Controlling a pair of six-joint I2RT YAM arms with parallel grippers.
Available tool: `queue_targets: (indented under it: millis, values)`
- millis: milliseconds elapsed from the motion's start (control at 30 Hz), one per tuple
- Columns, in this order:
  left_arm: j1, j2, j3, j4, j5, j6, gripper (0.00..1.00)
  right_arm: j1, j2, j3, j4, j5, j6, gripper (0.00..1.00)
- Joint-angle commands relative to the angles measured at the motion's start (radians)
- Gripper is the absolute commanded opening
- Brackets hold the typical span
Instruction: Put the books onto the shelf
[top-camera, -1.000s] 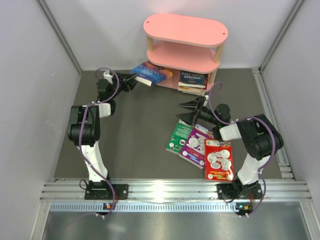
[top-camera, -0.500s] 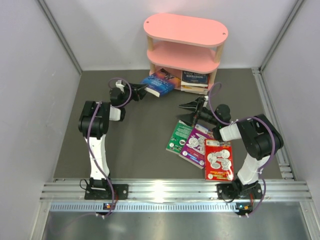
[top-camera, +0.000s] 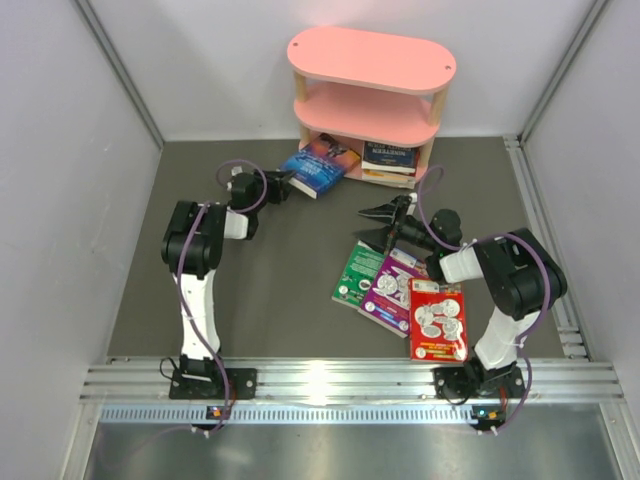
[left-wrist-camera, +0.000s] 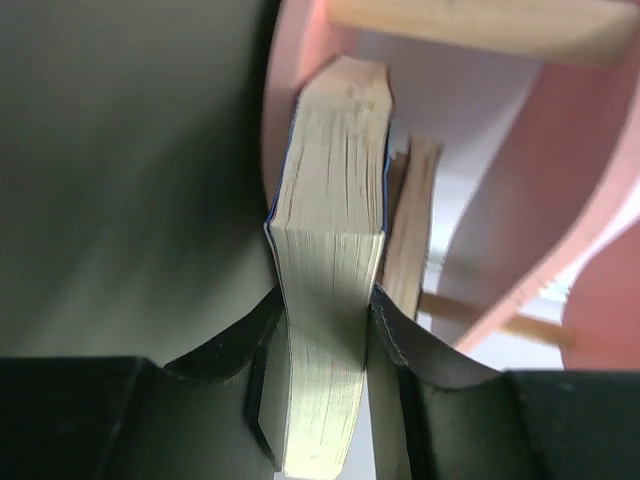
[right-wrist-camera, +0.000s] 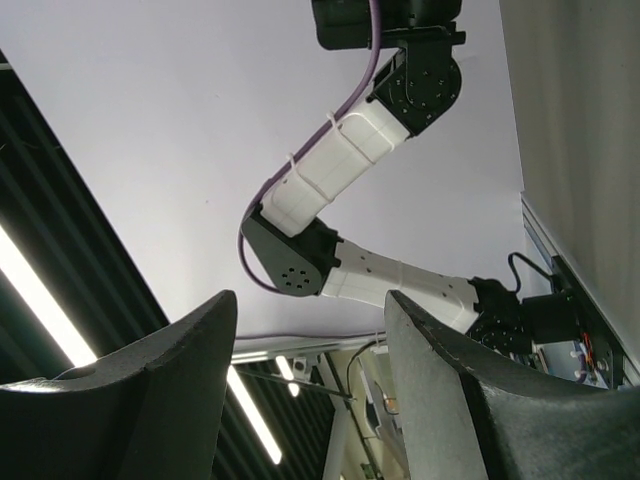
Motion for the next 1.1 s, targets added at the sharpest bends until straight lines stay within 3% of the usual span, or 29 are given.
queue_targets:
  millis: [0,233,433,500,833,900,967,1067]
  values:
    - [-0.019,-0.051,0.069,-0.022,-0.201,0.033,0.0,-0.015,-0.024,0.009,0.019,-0.01,-0.028,0.61]
    - [-0.108,-0.032,0.142,-0.22,-0.451,-0.025,0.0,-0.015,-0.021,0.02,-0.008,-0.012,-0.042,0.6]
    - [-0.162,-0.023,0.28,-0.565,-0.636,-0.117,0.0,-0.023,-0.03,0.01,-0.013,-0.015,-0.044,0.6]
    - [-0.171,0.009,0.369,-0.698,-0.655,-0.152,0.0,-0.031,-0.039,-0.003,-0.013,-0.018,-0.045,0.6]
    - [-0.226,0.178,0.678,-0.953,-0.759,-0.197,0.0,-0.101,-0.085,-0.069,-0.016,-0.067,-0.056,0.6]
    - [-0.231,0.225,0.736,-0.954,-0.73,-0.194,0.05,-0.121,-0.091,-0.082,-0.013,-0.074,-0.062,0.6]
    - [-0.239,0.242,0.756,-0.963,-0.733,-0.189,0.18,-0.133,-0.087,-0.087,-0.014,-0.085,-0.064,0.61]
    - [-0.234,0.264,0.767,-0.937,-0.687,-0.171,0.46,-0.143,-0.084,-0.086,-0.007,-0.097,-0.064,0.6]
